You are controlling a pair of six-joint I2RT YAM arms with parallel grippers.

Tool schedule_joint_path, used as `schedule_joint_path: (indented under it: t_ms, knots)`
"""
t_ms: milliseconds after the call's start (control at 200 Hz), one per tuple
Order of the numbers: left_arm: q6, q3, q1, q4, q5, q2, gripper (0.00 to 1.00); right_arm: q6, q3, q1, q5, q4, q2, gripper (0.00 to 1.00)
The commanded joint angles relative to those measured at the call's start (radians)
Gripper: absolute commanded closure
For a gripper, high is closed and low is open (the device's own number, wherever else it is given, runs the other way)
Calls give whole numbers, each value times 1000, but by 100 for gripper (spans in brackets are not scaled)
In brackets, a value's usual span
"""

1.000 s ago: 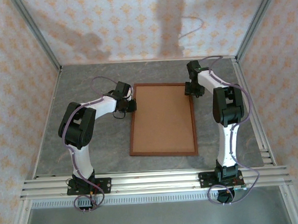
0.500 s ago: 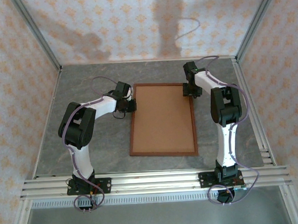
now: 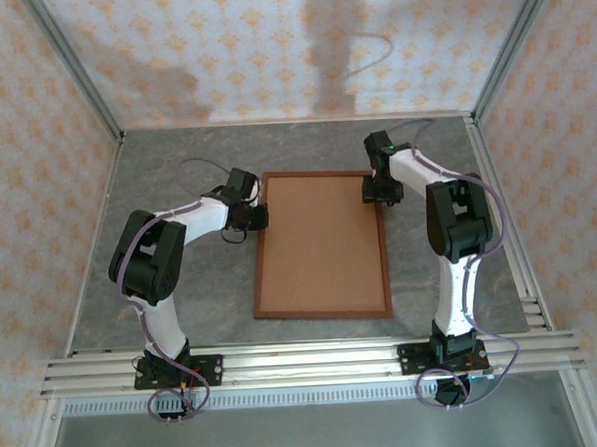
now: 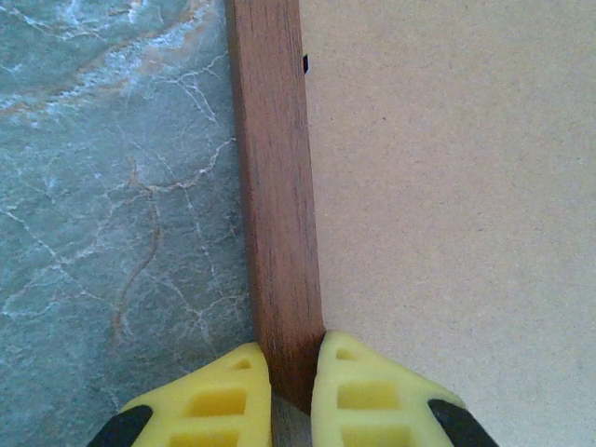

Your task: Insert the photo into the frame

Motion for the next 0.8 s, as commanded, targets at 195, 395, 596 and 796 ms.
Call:
schedule_joint_path:
  t_ms: [195,395,596,796]
  knots:
    - [-2,-42,-3,-61,-47,-10,88,64,-167,1,97,-89,-264,46]
    - [-2,-32,-3,-71,-44,-11,88,99,-284,22,23,-70,-303,52]
    - [3,-25,-2,-77,-48,-18,88,114,-337,34,-12,-41,-292,55]
    - [0,-23,-2,-73,-37,-16,88,110,-319,35,-4,-25,-251,56]
